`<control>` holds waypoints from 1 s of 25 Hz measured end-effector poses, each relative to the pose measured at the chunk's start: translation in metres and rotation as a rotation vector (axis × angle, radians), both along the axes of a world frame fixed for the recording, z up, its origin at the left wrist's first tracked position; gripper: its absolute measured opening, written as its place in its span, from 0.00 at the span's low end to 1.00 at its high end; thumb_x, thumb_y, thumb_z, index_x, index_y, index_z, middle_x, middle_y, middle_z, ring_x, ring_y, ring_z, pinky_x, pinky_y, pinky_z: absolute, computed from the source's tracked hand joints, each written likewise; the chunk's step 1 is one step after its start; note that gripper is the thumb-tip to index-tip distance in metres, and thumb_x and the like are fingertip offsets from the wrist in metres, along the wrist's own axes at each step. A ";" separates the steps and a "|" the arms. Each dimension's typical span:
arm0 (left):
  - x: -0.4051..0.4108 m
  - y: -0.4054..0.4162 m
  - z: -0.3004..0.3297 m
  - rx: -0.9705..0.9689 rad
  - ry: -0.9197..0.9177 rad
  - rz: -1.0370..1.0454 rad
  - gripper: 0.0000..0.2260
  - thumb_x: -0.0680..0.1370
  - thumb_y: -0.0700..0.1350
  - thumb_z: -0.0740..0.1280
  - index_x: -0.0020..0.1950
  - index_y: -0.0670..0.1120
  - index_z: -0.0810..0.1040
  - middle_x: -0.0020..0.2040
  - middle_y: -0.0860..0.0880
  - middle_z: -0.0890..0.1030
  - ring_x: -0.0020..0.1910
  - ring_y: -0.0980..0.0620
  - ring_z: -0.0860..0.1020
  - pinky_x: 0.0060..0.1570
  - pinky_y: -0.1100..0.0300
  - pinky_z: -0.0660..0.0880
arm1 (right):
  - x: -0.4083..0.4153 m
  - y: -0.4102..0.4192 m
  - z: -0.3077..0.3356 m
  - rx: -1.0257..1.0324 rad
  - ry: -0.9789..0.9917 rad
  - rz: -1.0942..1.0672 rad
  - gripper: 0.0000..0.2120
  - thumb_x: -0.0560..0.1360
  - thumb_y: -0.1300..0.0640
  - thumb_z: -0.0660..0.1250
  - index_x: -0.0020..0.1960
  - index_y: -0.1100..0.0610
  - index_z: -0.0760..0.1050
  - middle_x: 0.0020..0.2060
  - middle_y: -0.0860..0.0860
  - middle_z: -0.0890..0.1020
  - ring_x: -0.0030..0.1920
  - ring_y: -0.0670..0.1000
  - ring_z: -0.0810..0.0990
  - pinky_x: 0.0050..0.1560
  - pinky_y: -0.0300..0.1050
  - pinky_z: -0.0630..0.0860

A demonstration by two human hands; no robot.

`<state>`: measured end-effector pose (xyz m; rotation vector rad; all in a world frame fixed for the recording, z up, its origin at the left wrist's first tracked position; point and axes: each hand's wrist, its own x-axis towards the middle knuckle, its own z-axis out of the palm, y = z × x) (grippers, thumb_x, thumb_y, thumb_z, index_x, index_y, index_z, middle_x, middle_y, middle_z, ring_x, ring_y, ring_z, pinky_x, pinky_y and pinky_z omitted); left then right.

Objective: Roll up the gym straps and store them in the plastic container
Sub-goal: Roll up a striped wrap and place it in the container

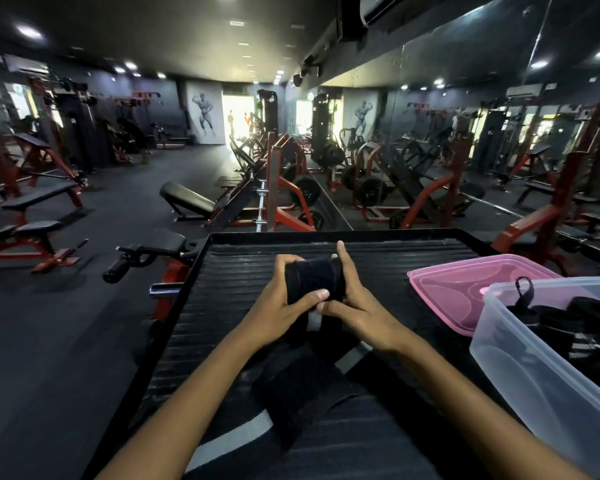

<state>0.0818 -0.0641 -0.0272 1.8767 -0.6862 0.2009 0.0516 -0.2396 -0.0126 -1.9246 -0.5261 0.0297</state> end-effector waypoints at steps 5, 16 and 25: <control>-0.004 -0.001 0.011 -0.084 0.099 -0.023 0.20 0.72 0.55 0.69 0.59 0.49 0.67 0.53 0.54 0.79 0.53 0.61 0.78 0.53 0.64 0.73 | -0.002 -0.007 0.012 0.004 -0.201 -0.021 0.39 0.70 0.72 0.71 0.74 0.52 0.60 0.64 0.45 0.73 0.65 0.41 0.73 0.64 0.35 0.69; -0.006 0.008 0.020 -0.081 -0.115 -0.012 0.21 0.70 0.42 0.77 0.59 0.51 0.75 0.54 0.57 0.80 0.54 0.58 0.79 0.52 0.65 0.75 | -0.003 -0.014 0.019 0.162 -0.125 -0.062 0.28 0.71 0.56 0.73 0.68 0.47 0.69 0.60 0.50 0.79 0.61 0.48 0.77 0.59 0.46 0.77; -0.005 0.000 0.012 -0.116 0.024 0.006 0.18 0.72 0.57 0.71 0.55 0.54 0.67 0.48 0.58 0.77 0.46 0.61 0.77 0.45 0.65 0.74 | -0.003 -0.003 0.009 0.052 -0.193 -0.007 0.37 0.74 0.66 0.69 0.75 0.47 0.55 0.62 0.45 0.73 0.61 0.42 0.76 0.60 0.40 0.74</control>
